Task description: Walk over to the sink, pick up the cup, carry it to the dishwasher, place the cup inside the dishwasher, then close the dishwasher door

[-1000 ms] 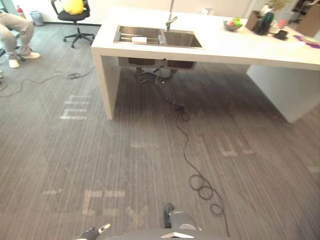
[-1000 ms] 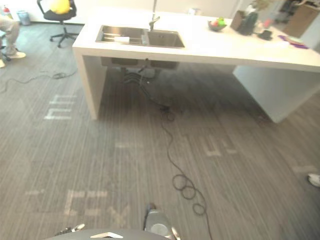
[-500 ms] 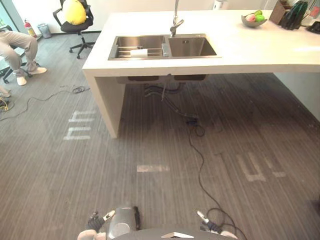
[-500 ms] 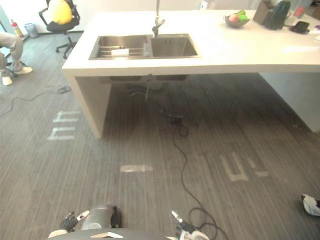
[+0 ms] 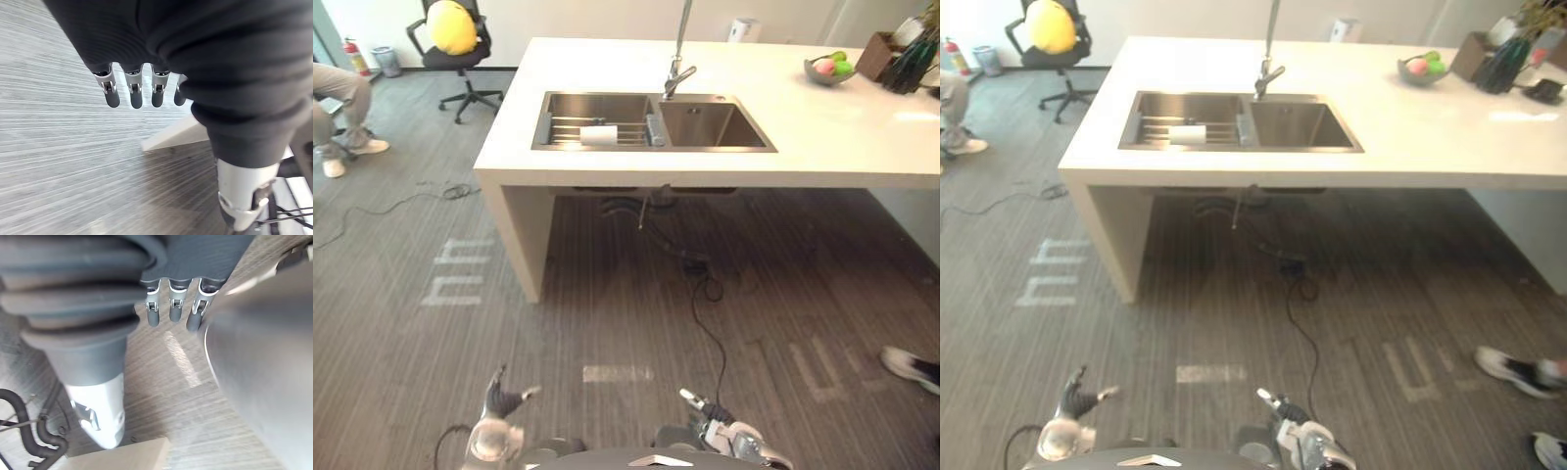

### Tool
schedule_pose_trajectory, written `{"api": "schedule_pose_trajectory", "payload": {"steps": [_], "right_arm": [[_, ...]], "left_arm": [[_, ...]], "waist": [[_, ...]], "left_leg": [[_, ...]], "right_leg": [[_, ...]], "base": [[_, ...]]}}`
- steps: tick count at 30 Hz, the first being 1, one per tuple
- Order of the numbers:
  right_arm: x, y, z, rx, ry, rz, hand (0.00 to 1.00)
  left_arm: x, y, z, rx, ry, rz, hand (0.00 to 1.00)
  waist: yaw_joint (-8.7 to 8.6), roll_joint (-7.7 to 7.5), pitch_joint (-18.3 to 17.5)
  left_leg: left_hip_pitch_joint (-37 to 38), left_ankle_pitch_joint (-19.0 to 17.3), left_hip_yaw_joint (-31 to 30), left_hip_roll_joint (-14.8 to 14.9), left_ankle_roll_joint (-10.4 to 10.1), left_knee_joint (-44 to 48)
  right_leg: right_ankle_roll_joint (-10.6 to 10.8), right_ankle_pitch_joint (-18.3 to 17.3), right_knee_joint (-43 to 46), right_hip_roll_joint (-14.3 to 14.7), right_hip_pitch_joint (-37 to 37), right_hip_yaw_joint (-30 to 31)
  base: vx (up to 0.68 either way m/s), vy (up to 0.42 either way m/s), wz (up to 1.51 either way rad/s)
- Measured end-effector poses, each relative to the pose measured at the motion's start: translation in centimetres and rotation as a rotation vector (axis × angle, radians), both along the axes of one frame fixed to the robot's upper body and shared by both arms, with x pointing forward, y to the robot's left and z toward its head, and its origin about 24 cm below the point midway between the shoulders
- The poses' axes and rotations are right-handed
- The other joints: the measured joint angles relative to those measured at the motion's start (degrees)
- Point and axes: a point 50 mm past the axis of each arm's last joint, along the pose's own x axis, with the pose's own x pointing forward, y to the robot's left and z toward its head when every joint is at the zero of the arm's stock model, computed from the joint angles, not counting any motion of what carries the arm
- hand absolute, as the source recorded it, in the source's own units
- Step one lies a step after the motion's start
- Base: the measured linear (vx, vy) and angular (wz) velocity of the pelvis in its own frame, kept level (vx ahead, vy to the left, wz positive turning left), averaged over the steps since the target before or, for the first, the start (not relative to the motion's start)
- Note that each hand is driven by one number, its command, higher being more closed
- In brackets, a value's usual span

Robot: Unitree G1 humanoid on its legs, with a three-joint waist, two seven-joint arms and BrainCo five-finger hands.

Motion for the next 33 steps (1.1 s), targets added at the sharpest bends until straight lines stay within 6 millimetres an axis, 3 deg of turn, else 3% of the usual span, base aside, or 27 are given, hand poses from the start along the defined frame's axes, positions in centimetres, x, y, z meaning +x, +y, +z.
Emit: {"api": "schedule_pose_trajectory", "payload": {"steps": [1,2,4,6,7,8,9,10,11,14,16,18,19,20,22,23,25,26,27,30,33], "right_arm": [[-0.3,-0.1,-0.1,-0.004,0.01,0.003,0.0],[-1.9,-0.1,-0.7,0.0,0.069,0.014,0.0],[-3.3,0.6,-1.1,0.036,0.098,-0.019,0.0],[-5.1,0.2,-1.3,0.032,0.141,-0.015,0.0],[-5.5,0.4,-1.4,0.034,0.151,-0.005,0.0],[-6.6,0.7,-1.5,0.042,0.168,-0.006,0.0],[-7.0,0.4,-1.5,0.035,0.177,-0.001,0.0],[-7.0,-0.2,-1.4,0.02,0.175,0.01,0.0],[-7.1,-0.6,-1.4,0.005,0.177,0.024,0.0],[-7.5,-0.3,-1.3,0.009,0.171,0.022,0.0],[-8.2,-0.6,-1.4,0.013,0.206,0.02,0.0],[-9.3,-1.1,-1.4,0.019,0.258,0.017,0.0],[-9.5,-1.5,-1.3,0.025,0.299,0.025,0.0],[-9.5,-1.5,-1.3,0.027,0.31,0.031,0.0],[-9.8,-1.2,-1.5,0.036,0.344,0.045,0.0],[-9.7,-1.0,-1.6,0.042,0.364,0.059,0.0],[-9.5,-0.9,-1.7,0.046,0.382,0.097,0.0],[-9.1,-1.1,-1.5,0.062,0.375,0.119,0.0],[-9.1,-1.3,-1.5,0.069,0.381,0.13,0.0],[-8.8,-0.3,-1.8,0.082,0.39,0.157,0.0],[-8.6,-0.2,-1.9,0.068,0.4,0.16,0.0]], "left_arm": [[1.2,-0.5,0.8,0.0,-0.048,-0.021,0.0],[4.1,-2.2,3.3,-0.027,-0.196,-0.064,0.0],[6.5,-3.4,6.4,-0.053,-0.345,-0.093,0.0],[9.1,-4.8,11.4,-0.054,-0.556,-0.126,0.0],[9.6,-5.0,12.7,-0.04,-0.609,-0.138,0.0],[10.1,-5.0,15.1,0.005,-0.712,-0.147,0.0],[10.3,-5.3,16.9,0.047,-0.788,-0.15,0.0],[10.4,-5.7,17.6,0.066,-0.82,-0.154,0.0],[10.7,-5.9,19.6,0.108,-0.897,-0.15,0.0],[10.1,-3.4,25.8,0.14,-1.195,0.078,0.0],[8.5,-1.3,27.8,0.183,-1.325,0.239,0.0],[7.3,-0.2,27.8,0.229,-1.349,0.304,0.0],[6.8,-0.3,27.1,0.26,-1.324,0.281,0.0],[6.7,-0.4,26.9,0.274,-1.314,0.261,0.0],[6.6,-0.4,26.6,0.309,-1.296,0.222,0.0],[6.7,-0.7,26.6,0.329,-1.293,0.171,0.0],[6.8,-1.7,26.7,0.336,-1.292,0.052,0.0],[6.9,-3.0,26.8,0.309,-1.299,-0.077,0.0],[6.9,-4.7,26.8,0.328,-1.293,-0.246,0.0],[6.4,-7.5,26.0,0.403,-1.231,-0.567,0.0],[6.2,-8.4,25.4,0.421,-1.171,-0.702,0.0]], "waist": [[-0.49,-0.08,0.02],[-1.65,0.01,0.06],[-2.12,0.63,0.41],[-1.94,2.47,1.26],[-1.67,2.33,1.17],[-1.28,1.04,0.73],[-1.49,2.23,0.77],[-1.66,3.64,1.12],[-1.67,4.77,1.18],[-1.78,4.31,0.37],[-1.51,5.21,-1.78],[-0.4,6.42,-3.7],[0.83,7.44,-3.56],[0.91,7.53,-3.29],[1.75,6.19,-2.94],[2.44,5.5,-3.17],[2.83,5.23,-3.58],[2.98,5.98,-4.0],[3.14,6.65,-4.58],[2.17,3.73,-5.33],[1.62,3.26,-5.56]], "left_leg": [[0.5,-0.24,-0.4,0.4,0.28,0.19],[1.76,-1.32,-1.95,1.5,-0.54,0.28],[3.65,-2.52,-2.99,2.96,-1.66,0.16],[6.03,-6.04,-3.03,6.8,-4.63,0.55],[6.48,-7.32,-3.06,7.41,-5.54,1.04],[8.1,-10.1,-3.11,7.98,-7.4,1.53],[9.45,-11.53,-2.82,9.53,-8.37,2.17],[9.94,-11.61,-2.67,10.71,-8.22,2.77],[10.23,-9.94,-2.81,11.86,-8.22,3.81],[12.67,-4.7,-4.59,12.91,-8.68,5.34],[11.67,-3.22,-5.79,14.21,-9.09,10.32],[6.04,1.17,-7.95,15.87,-13.52,23.49],[-4.17,4.05,-8.32,18.48,-13.92,43.01],[-6.97,1.43,-6.99,19.04,-13.0,47.57],[-11.7,-4.3,-2.37,19.55,-10.03,49.17],[-14.42,-6.97,1.62,19.05,-8.76,44.43],[-17.34,-6.96,5.33,16.14,-7.47,29.15],[-18.01,0.84,6.35,13.49,-6.23,14.6],[-17.41,9.99,6.9,11.65,-4.4,7.48],[-11.42,13.03,7.09,6.84,-3.98,-3.49],[-8.0,15.39,7.57,4.99,-3.94,-10.16]], "right_leg": [[0.13,-1.75,-3.17,0.14,-0.98,-1.55],[-0.18,-3.47,-13.94,0.65,-2.29,-5.04],[-0.86,-2.69,-26.92,1.83,-2.78,-6.78],[-1.94,4.75,-49.86,5.81,-0.91,-6.03],[-1.52,7.23,-55.08,6.45,-0.34,-4.86],[-0.25,12.95,-59.99,6.6,1.02,-3.37],[-1.26,18.16,-57.1,7.74,0.86,-3.99],[-2.0,16.49,-54.88,8.67,0.73,-4.61],[-2.69,12.54,-50.6,9.03,0.2,-5.32],[-3.65,3.05,-39.0,7.84,-0.22,-7.92],[-4.12,-0.9,-37.12,9.12,1.01,-8.36],[-4.41,-2.43,-40.5,11.53,4.73,-8.42],[-6.26,-1.71,-47.3,13.71,11.44,-8.29],[-6.5,-1.69,-49.26,14.06,13.87,-8.28],[-6.4,-1.51,-53.14,13.81,18.74,-8.25],[-5.41,-0.93,-55.21,13.03,21.48,-7.75],[-4.09,-1.0,-56.49,11.31,23.37,-6.91],[-2.59,-1.84,-56.13,10.64,23.55,-6.54],[-1.05,-4.09,-54.84,10.3,23.6,-5.74],[-1.0,-5.18,-52.92,6.23,23.2,-4.64],[-0.92,-5.31,-53.1,5.48,24.05,-4.76]], "base": [[0.04,-0.069,0.52],[-0.11,-0.1,0.54],[-0.04,-0.098,0.33],[0.29,-0.17,0.04],[0.43,-0.239,0.04],[0.41,-0.272,0.07],[0.42,-0.265,0.08],[0.49,-0.225,0.14],[0.46,-0.182,0.22],[0.41,-0.163,0.33],[0.41,-0.179,0.13],[0.38,-0.164,0.0],[0.28,-0.077,0.04],[0.31,-0.068,-0.01],[0.22,-0.03,-0.15],[0.04,0.026,-0.3],[-0.14,0.089,-0.29],[0.04,0.162,-0.19],[0.16,0.165,-0.08],[0.31,0.16,0.05],[0.19,0.063,-0.01]]}}
